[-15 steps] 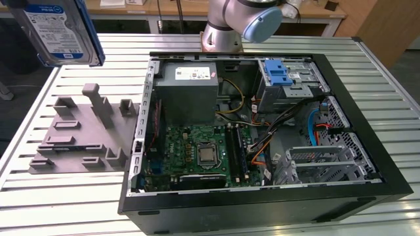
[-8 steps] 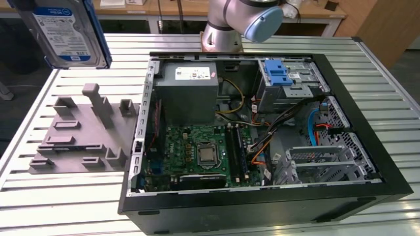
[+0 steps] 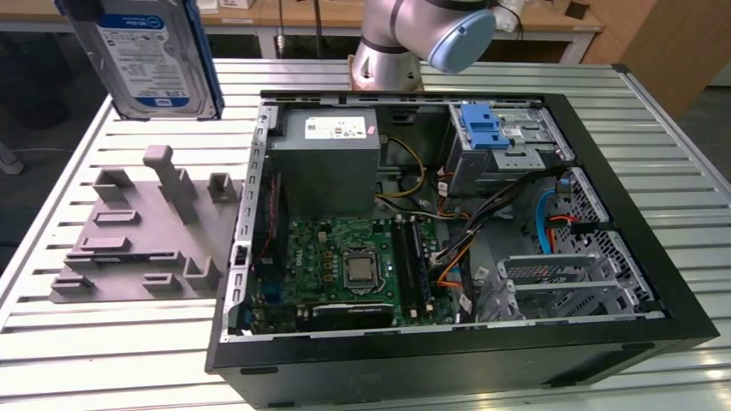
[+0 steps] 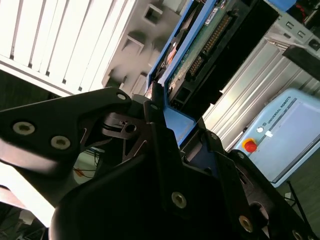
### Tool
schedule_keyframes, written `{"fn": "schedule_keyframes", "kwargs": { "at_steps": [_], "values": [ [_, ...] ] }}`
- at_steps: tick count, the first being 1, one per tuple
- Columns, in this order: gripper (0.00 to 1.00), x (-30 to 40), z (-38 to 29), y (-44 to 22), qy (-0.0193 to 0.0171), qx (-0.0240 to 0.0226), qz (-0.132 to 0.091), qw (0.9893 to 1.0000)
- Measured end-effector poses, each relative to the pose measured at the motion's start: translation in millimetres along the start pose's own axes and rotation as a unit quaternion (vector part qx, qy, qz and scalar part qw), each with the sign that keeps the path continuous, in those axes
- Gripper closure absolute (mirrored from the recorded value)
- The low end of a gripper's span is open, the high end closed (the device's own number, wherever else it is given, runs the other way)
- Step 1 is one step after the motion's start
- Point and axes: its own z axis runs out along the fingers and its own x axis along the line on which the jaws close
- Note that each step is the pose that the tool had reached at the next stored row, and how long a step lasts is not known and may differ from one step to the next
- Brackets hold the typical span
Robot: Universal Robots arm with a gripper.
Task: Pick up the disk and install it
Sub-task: 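Pick up the disk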
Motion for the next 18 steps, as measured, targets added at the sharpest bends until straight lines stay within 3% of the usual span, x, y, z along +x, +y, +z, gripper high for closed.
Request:
{"fn": "schedule_keyframes", "kwargs": {
  "at_steps": [10,18],
  "values": [
    [0.64,1.4,0.4,-42.8,0.0,0.0,0.0,1.0],
    [0.64,3.2,0.5,-70.4,0.0,0.0,0.0,1.0]
  ]
}}
